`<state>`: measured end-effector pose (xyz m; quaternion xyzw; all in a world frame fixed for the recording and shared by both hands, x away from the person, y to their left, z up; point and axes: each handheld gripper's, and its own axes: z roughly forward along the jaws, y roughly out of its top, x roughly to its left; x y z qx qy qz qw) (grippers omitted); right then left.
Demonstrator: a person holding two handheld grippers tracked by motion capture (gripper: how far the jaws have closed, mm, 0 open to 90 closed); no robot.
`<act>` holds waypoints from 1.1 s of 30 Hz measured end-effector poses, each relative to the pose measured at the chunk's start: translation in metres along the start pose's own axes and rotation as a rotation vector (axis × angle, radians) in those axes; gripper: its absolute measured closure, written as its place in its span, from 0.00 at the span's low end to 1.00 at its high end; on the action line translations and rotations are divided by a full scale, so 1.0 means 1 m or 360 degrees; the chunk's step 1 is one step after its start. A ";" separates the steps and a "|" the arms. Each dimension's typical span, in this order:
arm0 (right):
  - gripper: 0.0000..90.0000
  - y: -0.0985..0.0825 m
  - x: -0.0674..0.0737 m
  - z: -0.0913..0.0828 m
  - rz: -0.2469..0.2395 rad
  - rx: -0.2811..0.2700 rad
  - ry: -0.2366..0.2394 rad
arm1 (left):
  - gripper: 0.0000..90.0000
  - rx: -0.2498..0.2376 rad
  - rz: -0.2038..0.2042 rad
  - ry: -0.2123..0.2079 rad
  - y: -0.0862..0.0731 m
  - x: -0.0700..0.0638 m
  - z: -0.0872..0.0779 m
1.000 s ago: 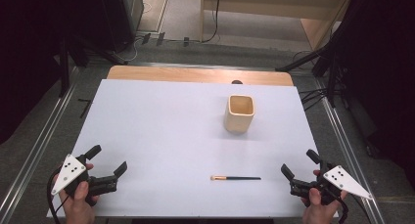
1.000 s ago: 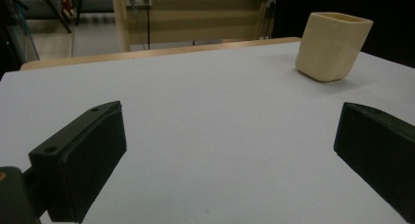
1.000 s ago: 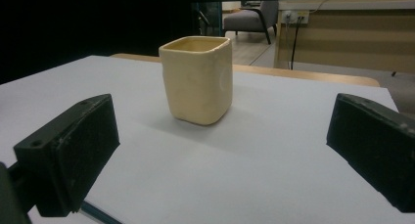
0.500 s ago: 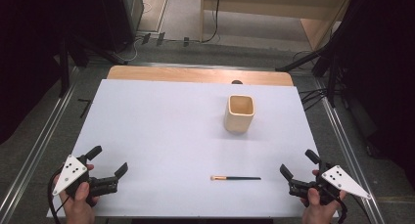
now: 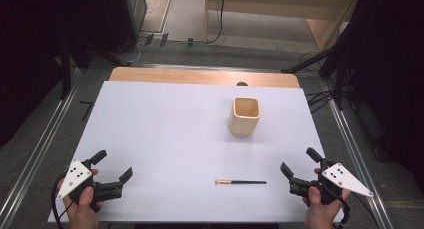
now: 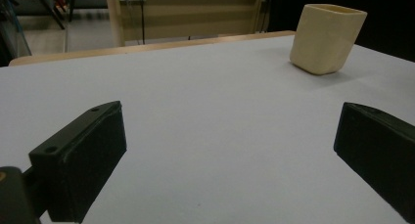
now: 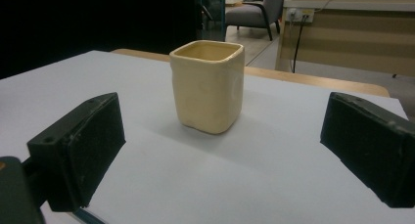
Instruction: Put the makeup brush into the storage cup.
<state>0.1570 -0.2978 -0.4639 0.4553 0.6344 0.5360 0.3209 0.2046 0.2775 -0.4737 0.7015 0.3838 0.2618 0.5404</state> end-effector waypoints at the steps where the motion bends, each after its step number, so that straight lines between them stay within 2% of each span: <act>1: 0.03 0.001 0.001 0.002 -0.0009 0.0003 0.0006 | 0.00 -0.0001 -0.0003 -0.0003 0.000 0.000 0.000; 7: 0.03 0.007 0.005 0.010 -0.0058 0.0028 0.0031 | 0.00 0.0000 -0.0012 0.0001 -0.001 0.001 0.000; 18: 0.04 0.024 0.006 0.030 -0.0070 0.0043 0.0067 | 0.00 0.0017 -0.0009 -0.0002 -0.001 0.000 0.001; 26: 0.10 0.038 0.005 0.049 -0.0104 0.0097 0.0178 | 0.00 0.0016 -0.0017 0.0003 -0.002 0.002 0.000; 28: 0.17 0.040 0.006 0.053 -0.0115 0.0115 0.0212 | 0.00 0.0015 -0.0017 0.0003 -0.002 0.002 0.000; 30: 0.16 0.041 0.006 0.055 -0.0121 0.0128 0.0237 | 0.00 0.0015 -0.0020 0.0002 -0.002 0.002 0.000; 31: 0.16 0.044 0.006 0.060 -0.0131 0.0160 0.0302 | 0.00 0.0015 -0.0020 0.0001 -0.002 0.002 0.000; 33: 0.19 0.046 0.006 0.064 -0.0146 0.0183 0.0358 | 0.00 0.0017 -0.0018 -0.0002 -0.002 0.002 0.000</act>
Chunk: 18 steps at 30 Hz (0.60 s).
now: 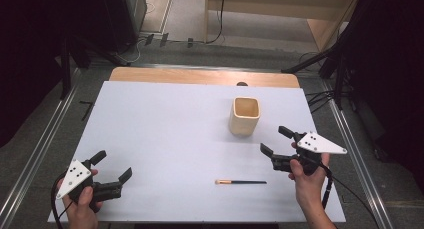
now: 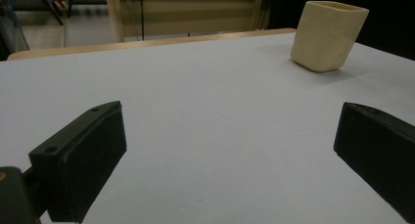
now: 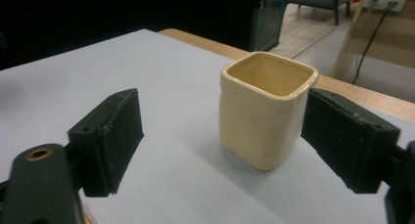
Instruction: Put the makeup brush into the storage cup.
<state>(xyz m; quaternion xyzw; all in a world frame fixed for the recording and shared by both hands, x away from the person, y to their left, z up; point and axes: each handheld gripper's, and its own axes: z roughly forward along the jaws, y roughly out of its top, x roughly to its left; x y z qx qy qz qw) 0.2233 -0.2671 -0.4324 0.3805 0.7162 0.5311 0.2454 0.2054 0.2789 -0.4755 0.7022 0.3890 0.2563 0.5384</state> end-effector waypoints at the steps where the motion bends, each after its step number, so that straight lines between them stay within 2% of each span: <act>1: 0.21 0.002 0.000 0.002 -0.0007 0.0022 0.0022 | 0.00 -0.0001 -0.0001 -0.0003 0.000 0.000 0.000; 3: 0.26 0.005 -0.001 0.006 -0.0017 0.0054 0.0083 | 0.00 0.0002 0.0001 -0.0002 0.000 0.000 0.000; 4: 0.26 0.005 -0.001 0.006 -0.0017 0.0054 0.0083 | 0.00 0.0003 0.0004 -0.0003 0.000 0.000 0.000; 6: 0.32 0.011 -0.002 0.013 -0.0052 0.0122 0.0202 | 0.00 0.0003 0.0005 -0.0003 0.000 0.000 0.000; 8: 0.37 0.014 -0.002 0.018 -0.0045 0.0176 0.0302 | 0.00 0.0004 0.0005 -0.0003 0.000 0.000 0.000; 13: 0.46 0.021 0.001 0.028 -0.0061 0.0272 0.0412 | 0.00 0.0000 0.0000 -0.0002 0.000 0.000 0.000; 15: 0.50 0.022 -0.001 0.032 -0.0056 0.0314 0.0547 | 0.00 0.0002 0.0001 -0.0002 0.000 0.000 0.000; 16: 0.50 0.022 -0.001 0.032 -0.0056 0.0314 0.0547 | 0.00 0.0002 0.0001 -0.0002 0.000 0.000 0.000; 17: 0.52 0.022 0.000 0.037 -0.0073 0.0377 0.0590 | 0.00 0.0004 0.0001 -0.0003 0.000 0.001 0.000; 18: 0.52 0.022 0.000 0.037 -0.0073 0.0377 0.0590 | 0.00 0.0004 0.0002 -0.0003 0.000 0.001 0.000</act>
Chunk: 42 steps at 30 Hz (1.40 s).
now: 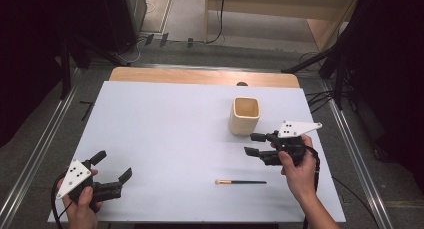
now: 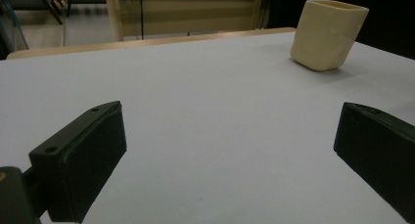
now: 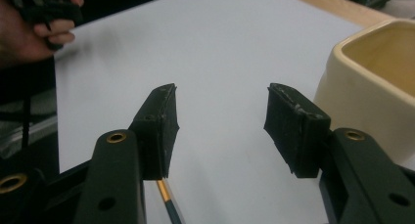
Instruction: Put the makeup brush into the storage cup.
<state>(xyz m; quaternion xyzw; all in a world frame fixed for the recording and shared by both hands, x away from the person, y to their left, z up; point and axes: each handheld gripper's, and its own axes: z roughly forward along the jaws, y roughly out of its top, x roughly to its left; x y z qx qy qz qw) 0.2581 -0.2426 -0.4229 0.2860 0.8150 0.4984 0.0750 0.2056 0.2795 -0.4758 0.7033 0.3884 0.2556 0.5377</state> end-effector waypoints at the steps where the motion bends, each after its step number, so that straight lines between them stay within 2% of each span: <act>1: 0.54 0.000 0.000 0.002 -0.0010 0.0032 -0.0007 | 0.00 0.0000 0.0000 0.0000 0.000 0.000 0.000; 2: 0.57 0.001 0.002 0.008 -0.0045 0.0133 -0.0043 | 0.00 0.0000 0.0000 0.0001 0.000 0.000 0.000; 3: 0.57 0.001 0.002 0.008 -0.0045 0.0133 -0.0043 | 0.00 0.0000 0.0000 0.0001 0.000 0.000 0.000; 4: 0.58 0.001 0.003 0.011 -0.0080 0.0204 -0.0059 | 0.00 0.0002 0.0001 -0.0001 0.000 0.000 0.000; 7: 0.62 0.001 0.003 0.015 -0.0108 0.0267 -0.0015 | 0.00 0.0005 0.0005 -0.0001 0.000 0.000 0.000; 9: 0.64 0.001 0.003 0.016 -0.0123 0.0285 -0.0014 | 0.00 0.0005 0.0004 0.0000 0.000 0.000 0.000; 11: 0.71 0.002 0.003 0.020 -0.0166 0.0380 0.0018 | 0.00 0.0009 0.0009 0.0001 0.000 0.000 0.000; 13: 0.72 0.002 0.003 0.022 -0.0183 0.0414 0.0040 | 0.00 0.0009 0.0009 0.0000 0.000 0.000 0.001; 14: 0.74 0.003 0.004 0.026 -0.0221 0.0487 0.0069 | 0.00 0.0009 0.0009 0.0001 0.000 0.000 0.001; 19: 0.76 0.003 0.010 0.037 -0.0332 0.0630 0.0110 | 0.00 0.0011 0.0009 0.0001 0.000 0.000 0.001; 20: 0.76 0.003 0.010 0.037 -0.0332 0.0630 0.0110 | 0.00 0.0011 0.0009 0.0001 0.000 0.000 0.001; 21: 0.76 0.003 0.012 0.042 -0.0375 0.0676 0.0132 | 0.00 0.0012 0.0008 0.0001 -0.001 0.000 0.001; 23: 0.76 0.002 0.013 0.044 -0.0383 0.0696 0.0141 | 0.00 0.0011 0.0009 0.0002 -0.001 0.000 0.001; 24: 0.76 0.001 0.015 0.048 -0.0409 0.0743 0.0154 | 0.00 0.0011 0.0009 0.0001 -0.001 0.000 0.001; 26: 0.77 0.000 0.016 0.052 -0.0442 0.0783 0.0167 | 0.00 0.0012 0.0008 0.0000 -0.001 0.000 0.001; 32: 0.79 -0.004 0.022 0.060 -0.0471 0.0881 0.0191 | 0.00 0.0022 0.0033 -0.0001 -0.001 -0.001 0.001; 36: 0.81 -0.007 0.023 0.066 -0.0485 0.0931 0.0234 | 0.00 0.0024 0.0038 -0.0003 -0.001 -0.002 0.001; 42: 0.82 -0.011 0.026 0.074 -0.0509 0.1019 0.0245 | 0.00 0.0025 0.0041 -0.0010 -0.001 -0.002 0.002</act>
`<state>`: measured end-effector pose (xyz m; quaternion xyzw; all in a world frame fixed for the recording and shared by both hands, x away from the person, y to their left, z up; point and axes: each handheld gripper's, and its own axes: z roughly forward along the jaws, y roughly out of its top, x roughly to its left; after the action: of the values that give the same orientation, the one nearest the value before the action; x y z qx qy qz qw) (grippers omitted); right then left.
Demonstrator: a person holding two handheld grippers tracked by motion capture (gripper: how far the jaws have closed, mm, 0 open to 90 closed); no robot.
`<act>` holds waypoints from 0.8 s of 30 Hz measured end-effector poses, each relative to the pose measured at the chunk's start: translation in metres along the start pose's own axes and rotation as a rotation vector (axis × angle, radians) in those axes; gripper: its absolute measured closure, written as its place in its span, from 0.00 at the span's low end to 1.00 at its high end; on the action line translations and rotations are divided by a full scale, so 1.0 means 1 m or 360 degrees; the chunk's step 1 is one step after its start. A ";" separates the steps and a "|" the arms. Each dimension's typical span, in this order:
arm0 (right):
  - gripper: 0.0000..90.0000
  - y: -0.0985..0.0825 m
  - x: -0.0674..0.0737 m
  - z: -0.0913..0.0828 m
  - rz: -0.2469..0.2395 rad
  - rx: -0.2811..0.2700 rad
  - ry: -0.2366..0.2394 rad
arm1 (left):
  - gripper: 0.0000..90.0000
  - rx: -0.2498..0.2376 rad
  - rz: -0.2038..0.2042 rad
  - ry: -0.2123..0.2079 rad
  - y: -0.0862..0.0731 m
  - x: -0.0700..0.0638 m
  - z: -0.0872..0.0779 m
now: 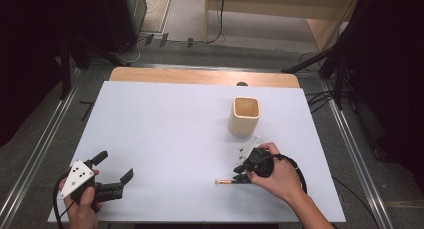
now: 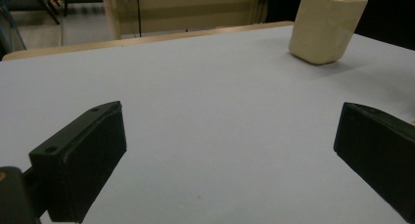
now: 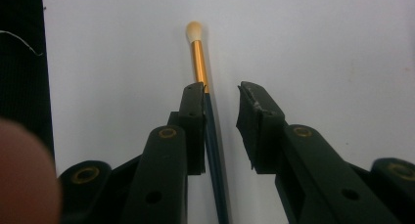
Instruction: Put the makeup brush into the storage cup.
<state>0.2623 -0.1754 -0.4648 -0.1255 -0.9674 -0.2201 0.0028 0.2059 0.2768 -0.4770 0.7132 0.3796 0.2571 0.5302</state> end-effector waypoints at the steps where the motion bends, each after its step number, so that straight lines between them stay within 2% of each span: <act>1: 0.82 0.000 0.000 0.000 0.0000 0.0000 0.0000 | 0.00 0.0000 0.0000 0.0000 0.000 0.000 0.000; 7: 0.87 0.003 0.003 0.005 -0.0004 0.0079 0.0024 | 0.00 0.0004 0.0003 -0.0001 0.000 0.000 0.000; 11: 0.87 0.005 0.004 0.008 -0.0036 0.0104 0.0006 | 0.00 0.0009 0.0010 -0.0002 0.000 0.000 0.000; 18: 0.87 0.008 0.006 0.013 -0.0064 0.0220 0.0002 | 0.00 0.0007 0.0007 -0.0011 0.000 -0.001 0.001; 24: 0.87 0.011 0.007 0.016 -0.0089 0.0252 -0.0002 | 0.00 0.0007 0.0005 -0.0011 0.000 -0.002 0.002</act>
<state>0.2587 -0.1576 -0.4745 -0.0980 -0.9849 -0.1428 0.0060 0.2061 0.2747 -0.4775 0.7159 0.3773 0.2547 0.5294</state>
